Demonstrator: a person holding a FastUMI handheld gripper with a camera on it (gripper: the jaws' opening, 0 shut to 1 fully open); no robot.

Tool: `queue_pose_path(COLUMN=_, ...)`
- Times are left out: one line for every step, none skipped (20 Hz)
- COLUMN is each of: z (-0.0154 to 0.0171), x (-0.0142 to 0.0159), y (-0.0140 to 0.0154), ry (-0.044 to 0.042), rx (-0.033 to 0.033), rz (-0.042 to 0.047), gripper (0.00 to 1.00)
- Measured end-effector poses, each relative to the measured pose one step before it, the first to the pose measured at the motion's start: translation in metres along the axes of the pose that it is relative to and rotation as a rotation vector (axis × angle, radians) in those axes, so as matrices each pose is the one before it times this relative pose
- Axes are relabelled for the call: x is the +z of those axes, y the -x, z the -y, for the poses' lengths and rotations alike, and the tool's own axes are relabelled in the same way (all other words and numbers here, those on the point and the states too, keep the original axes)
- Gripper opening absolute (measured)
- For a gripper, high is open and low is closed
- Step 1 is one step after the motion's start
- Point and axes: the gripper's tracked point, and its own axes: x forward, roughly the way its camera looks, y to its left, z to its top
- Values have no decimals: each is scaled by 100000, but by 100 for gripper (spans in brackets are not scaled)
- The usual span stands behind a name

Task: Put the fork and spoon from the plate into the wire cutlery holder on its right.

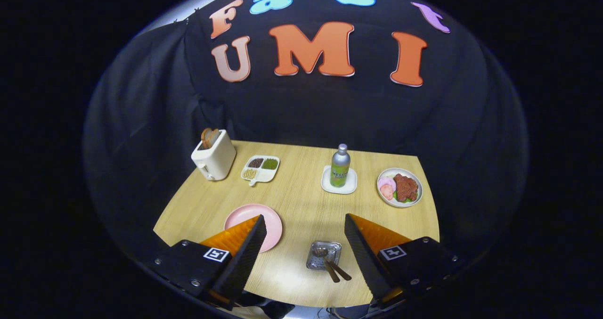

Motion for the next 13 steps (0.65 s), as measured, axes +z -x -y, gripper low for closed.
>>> queue_pose_path(z=624, x=426, y=1219, ry=77, rx=-2435, rz=3631, gripper=100)
queue_pose_path(z=784, x=615, y=942, ry=333, rx=-3404, rz=4763, gripper=100)
queue_pose_path(z=904, x=755, y=800, ry=562, rx=-4440, rz=4831, gripper=100)
queue_pose_path(z=751, x=326, y=629, ry=448, rx=-3640, rz=2958, gripper=100)
queue_pose_path(z=534, x=167, y=645, ry=-939, rx=-3390, rz=3355, gripper=100)
queue_pose_path(z=89, x=79, y=332, ry=-1161, rx=-1597, rz=3051, gripper=100)
queue_pose_path(z=-65, x=-196, y=341, ry=-1218, rx=-208, rz=1864, gripper=100)
queue_pose_path(z=117, x=76, y=143, ry=-1785, rx=-764, rz=3163, gripper=100)
queue_pose_path(z=241, x=84, y=84, ry=-1378, rx=-1193, rz=2918, gripper=100)
queue_pose_path(z=300, x=159, y=-30, ry=-2002, rx=-174, rz=1789, gripper=100)
queue_pose_path(z=32, x=-258, y=185, ry=-2439, rx=58, rz=567, gripper=100)
queue_pose_path(z=75, x=-531, y=78, ry=-1907, rx=118, rz=-569, gripper=100)
queue_pose_path(z=239, x=-269, y=-49, ry=-1376, rx=-621, rz=125, gripper=100)
